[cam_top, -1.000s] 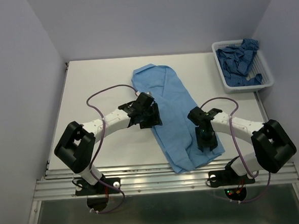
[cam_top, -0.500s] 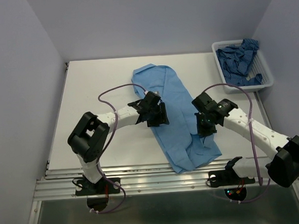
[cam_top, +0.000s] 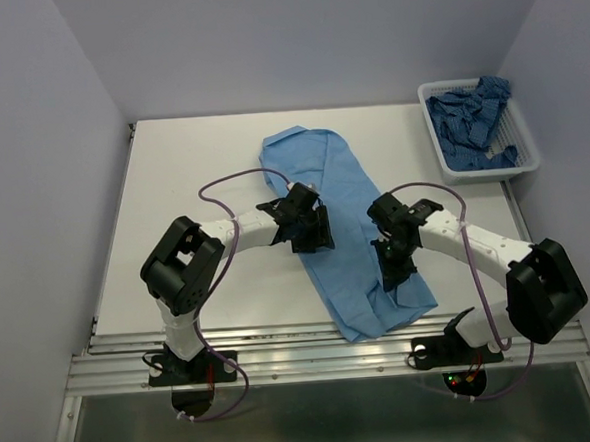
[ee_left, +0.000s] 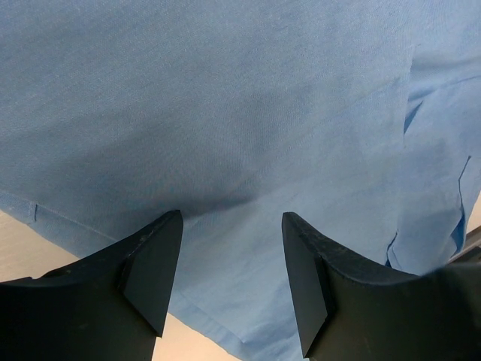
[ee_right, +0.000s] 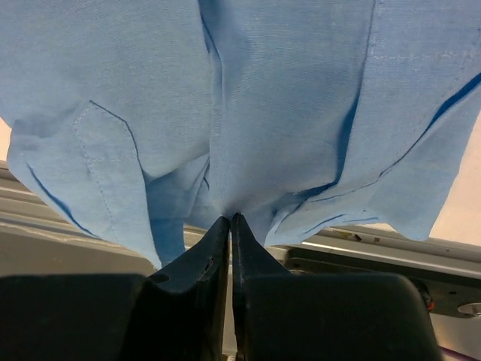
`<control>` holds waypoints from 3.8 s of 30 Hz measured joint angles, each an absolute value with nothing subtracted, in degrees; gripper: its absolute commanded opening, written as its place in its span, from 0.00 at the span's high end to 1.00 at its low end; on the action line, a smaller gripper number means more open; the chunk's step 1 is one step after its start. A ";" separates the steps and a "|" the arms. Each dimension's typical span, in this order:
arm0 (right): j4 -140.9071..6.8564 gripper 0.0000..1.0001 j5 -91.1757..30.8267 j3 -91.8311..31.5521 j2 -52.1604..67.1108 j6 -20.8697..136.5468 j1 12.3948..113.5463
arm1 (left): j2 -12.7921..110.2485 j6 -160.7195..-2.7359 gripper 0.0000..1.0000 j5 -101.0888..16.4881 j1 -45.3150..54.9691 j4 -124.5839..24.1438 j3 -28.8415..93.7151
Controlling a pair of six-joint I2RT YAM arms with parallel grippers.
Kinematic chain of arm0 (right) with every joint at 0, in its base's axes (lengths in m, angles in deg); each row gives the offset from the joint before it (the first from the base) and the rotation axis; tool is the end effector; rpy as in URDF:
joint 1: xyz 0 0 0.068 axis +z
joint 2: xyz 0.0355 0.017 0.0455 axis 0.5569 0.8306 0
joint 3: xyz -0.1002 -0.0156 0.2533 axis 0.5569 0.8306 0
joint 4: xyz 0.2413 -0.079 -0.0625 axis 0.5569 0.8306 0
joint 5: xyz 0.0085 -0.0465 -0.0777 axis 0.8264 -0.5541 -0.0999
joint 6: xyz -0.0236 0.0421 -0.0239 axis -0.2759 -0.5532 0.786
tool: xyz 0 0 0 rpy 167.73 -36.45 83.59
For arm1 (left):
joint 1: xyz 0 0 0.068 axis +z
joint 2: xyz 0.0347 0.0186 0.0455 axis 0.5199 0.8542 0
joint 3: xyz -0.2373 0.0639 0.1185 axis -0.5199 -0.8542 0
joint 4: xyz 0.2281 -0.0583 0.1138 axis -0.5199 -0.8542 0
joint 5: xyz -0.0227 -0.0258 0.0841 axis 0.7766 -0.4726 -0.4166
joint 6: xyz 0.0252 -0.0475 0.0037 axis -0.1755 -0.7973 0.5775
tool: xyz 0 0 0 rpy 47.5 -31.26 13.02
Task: Fold and stack the long sleeve shirts
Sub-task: Fold the shirt
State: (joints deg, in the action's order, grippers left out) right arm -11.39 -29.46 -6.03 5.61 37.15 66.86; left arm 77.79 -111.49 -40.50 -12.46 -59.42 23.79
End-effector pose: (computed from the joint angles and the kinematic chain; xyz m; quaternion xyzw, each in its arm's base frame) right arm 0.1876 0.1281 0.2036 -0.0518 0.9946 0.0895 0.0090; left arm 0.2724 -0.2696 0.1728 0.0513 0.9292 -0.3016 0.2073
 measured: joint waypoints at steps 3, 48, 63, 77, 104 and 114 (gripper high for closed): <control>-11.46 0.36 -28.54 -6.03 6.14 38.61 66.86 | 77.81 -111.51 0.33 -40.52 -12.46 -59.42 23.79; -29.86 0.99 -27.84 2.82 8.33 28.38 72.56 | 79.03 -114.88 0.34 -42.75 -12.05 -57.71 24.25; -4.68 0.79 -30.77 5.55 -16.29 17.19 72.56 | 79.23 -115.45 0.34 -43.27 -11.66 -57.03 24.25; -1.34 0.00 -33.74 0.79 -19.80 11.46 72.56 | 79.95 -115.64 0.34 -43.62 -10.10 -56.49 24.91; -38.87 0.00 -24.58 -10.62 11.56 34.20 65.96 | 75.47 -101.09 0.23 -48.58 9.15 -67.07 29.61; -43.15 0.00 -25.11 -8.77 11.52 31.53 81.17 | 38.29 -112.98 0.12 -56.34 10.60 -72.79 6.40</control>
